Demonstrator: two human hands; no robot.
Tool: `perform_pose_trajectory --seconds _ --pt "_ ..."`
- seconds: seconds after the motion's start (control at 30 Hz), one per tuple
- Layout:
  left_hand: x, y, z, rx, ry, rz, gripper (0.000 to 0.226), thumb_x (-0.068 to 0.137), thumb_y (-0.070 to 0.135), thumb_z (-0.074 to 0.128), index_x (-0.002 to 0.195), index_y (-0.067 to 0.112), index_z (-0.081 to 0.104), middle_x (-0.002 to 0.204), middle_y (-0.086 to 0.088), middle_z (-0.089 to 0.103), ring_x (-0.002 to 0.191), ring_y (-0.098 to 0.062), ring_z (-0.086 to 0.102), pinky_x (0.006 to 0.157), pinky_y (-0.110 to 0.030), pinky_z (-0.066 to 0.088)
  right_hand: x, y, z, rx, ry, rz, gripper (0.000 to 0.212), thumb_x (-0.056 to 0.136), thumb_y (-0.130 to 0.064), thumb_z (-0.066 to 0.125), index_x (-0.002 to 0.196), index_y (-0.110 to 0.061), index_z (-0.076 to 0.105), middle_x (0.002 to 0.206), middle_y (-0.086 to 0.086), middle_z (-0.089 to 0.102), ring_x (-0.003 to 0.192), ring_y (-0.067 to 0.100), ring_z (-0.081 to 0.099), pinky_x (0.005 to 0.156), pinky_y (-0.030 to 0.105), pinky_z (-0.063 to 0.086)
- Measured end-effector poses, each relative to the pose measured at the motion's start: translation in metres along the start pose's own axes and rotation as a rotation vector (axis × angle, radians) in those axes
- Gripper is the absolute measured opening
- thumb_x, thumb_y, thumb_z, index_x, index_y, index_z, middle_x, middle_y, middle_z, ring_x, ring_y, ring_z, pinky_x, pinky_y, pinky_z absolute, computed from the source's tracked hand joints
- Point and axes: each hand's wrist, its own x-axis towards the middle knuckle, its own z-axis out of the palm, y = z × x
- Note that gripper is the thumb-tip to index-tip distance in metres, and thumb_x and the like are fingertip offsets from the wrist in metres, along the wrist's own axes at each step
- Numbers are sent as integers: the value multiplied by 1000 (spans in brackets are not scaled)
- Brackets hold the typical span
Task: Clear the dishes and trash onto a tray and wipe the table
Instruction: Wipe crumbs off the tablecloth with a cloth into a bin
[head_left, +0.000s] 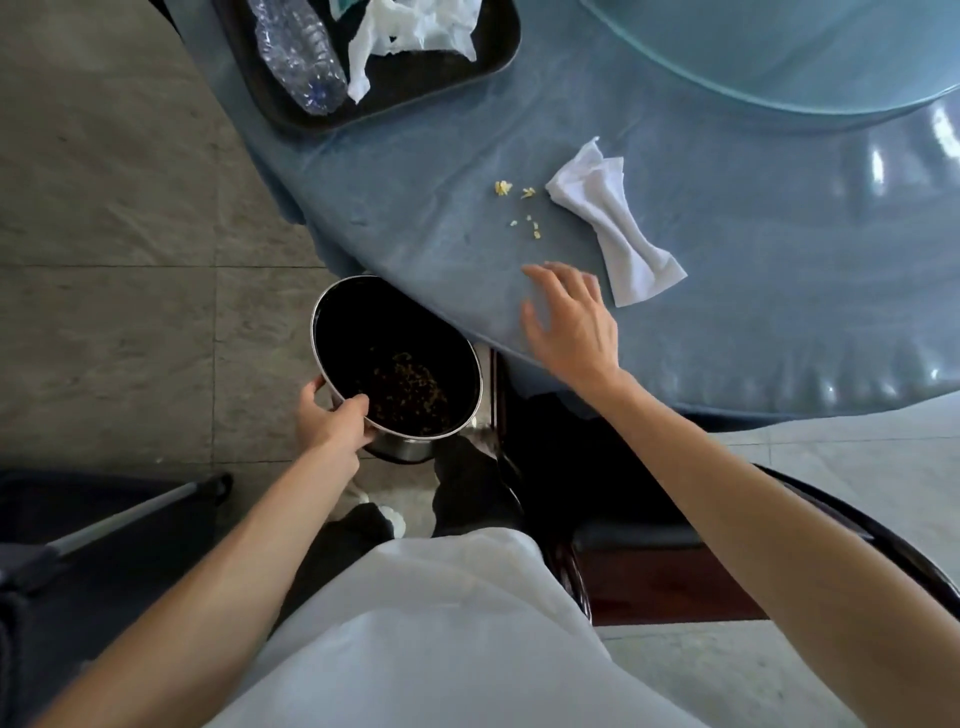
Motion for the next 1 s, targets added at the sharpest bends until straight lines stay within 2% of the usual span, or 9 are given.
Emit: perform_pose_trajectory --seconds 0.1,0.27,0.37,0.5,0.6,0.73,0.9,1.0 --pt "4 2 1 38 4 8 70 83 -3 70 139 35 53 109 -4 62 96 -27 69 63 -36 63 32 31 -13 -88 48 31 53 93 -24 63 146 -21 57 151 9 52 132 37 50 101 47 44" --pt "6 4 3 79 -3 14 73 82 -7 68 140 34 53 102 -2 62 94 -26 70 74 -46 65 72 74 -21 -160 -32 198 59 99 -28 54 155 -22 41 157 11 41 138 38 38 107 50 35" --pt "7 5 5 80 -2 21 72 83 -8 68 140 33 53 112 -6 63 97 -28 70 77 -51 64 84 90 -22 -80 -51 145 53 100 -22 56 152 -20 47 146 16 49 130 42 44 104 50 40" --pt "6 8 6 87 14 35 68 82 -9 65 137 31 56 102 -4 67 93 -27 72 73 -46 64 99 103 -22 38 61 103 47 98 -7 51 144 -7 56 126 27 57 116 46 52 100 44 42" --pt "6 11 6 86 21 25 71 82 -8 64 139 33 54 97 1 64 91 -25 72 68 -42 64 126 105 -22 66 116 175 50 98 -8 49 148 -4 51 129 28 55 117 46 51 100 40 39" --pt "7 12 3 70 6 23 73 82 -9 64 141 33 52 102 -1 66 92 -23 72 64 -37 64 158 97 -15 60 105 171 55 98 -12 51 153 -9 48 134 26 53 122 43 51 99 37 39" --pt "11 15 -2 40 25 12 75 83 -10 65 143 33 52 99 1 65 87 -15 69 50 -27 60 161 59 6 79 98 -15 50 95 -6 51 144 -5 58 130 27 58 113 47 56 95 41 45" --pt "11 17 -5 25 27 3 75 82 -10 65 142 33 52 102 0 65 90 -18 70 50 -26 59 145 28 23 75 68 -128 50 91 -3 51 140 -2 61 128 27 60 106 48 58 90 43 49"
